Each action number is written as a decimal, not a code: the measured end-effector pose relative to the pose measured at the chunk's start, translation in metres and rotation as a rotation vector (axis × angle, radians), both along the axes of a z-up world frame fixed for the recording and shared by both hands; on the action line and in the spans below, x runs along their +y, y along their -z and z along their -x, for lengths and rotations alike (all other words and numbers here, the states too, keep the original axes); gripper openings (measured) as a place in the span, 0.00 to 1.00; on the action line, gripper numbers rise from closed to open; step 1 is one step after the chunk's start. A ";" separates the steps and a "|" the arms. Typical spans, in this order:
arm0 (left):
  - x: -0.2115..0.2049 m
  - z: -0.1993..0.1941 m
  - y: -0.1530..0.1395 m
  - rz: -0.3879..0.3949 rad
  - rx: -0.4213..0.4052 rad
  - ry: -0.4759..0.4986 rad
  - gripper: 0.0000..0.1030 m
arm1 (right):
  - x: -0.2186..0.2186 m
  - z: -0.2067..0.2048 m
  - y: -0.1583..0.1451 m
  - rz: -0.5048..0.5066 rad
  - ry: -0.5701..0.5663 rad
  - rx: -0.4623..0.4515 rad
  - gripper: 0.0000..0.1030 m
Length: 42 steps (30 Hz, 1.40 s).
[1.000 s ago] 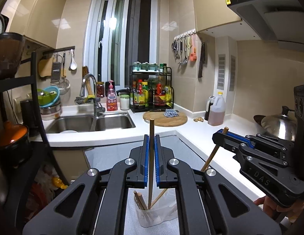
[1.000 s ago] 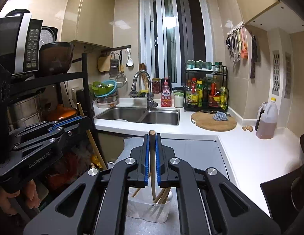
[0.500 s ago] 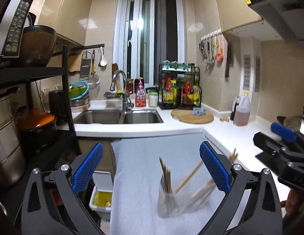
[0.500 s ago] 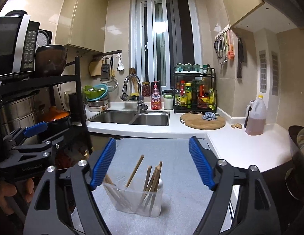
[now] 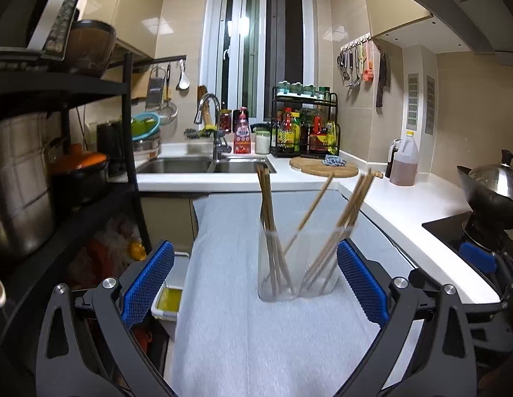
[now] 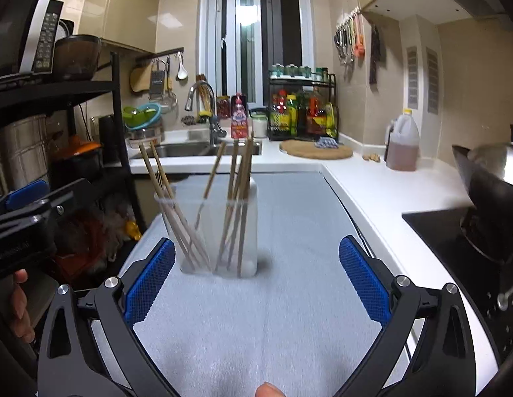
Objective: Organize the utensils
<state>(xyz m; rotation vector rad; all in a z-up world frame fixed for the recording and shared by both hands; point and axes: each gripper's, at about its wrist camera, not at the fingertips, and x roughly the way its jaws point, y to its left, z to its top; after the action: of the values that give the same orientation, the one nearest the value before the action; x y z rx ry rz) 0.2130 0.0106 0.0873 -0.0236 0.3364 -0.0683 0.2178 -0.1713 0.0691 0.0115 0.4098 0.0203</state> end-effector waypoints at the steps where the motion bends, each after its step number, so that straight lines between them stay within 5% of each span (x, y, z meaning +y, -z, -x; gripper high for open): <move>1: -0.002 0.002 0.005 0.000 0.007 -0.004 0.93 | 0.000 0.002 0.006 0.004 0.005 0.009 0.95; 11: -0.004 0.025 0.036 -0.015 0.026 -0.036 0.93 | 0.004 0.022 0.037 0.022 0.019 0.034 0.95; 42: -0.006 0.032 0.031 -0.038 0.022 -0.043 0.93 | 0.007 0.030 0.039 0.006 0.002 0.053 0.95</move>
<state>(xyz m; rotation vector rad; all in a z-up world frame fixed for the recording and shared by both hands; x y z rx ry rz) 0.1812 0.0048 0.0561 0.0062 0.3592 -0.0192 0.1875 -0.1647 0.0304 0.0068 0.4628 0.0166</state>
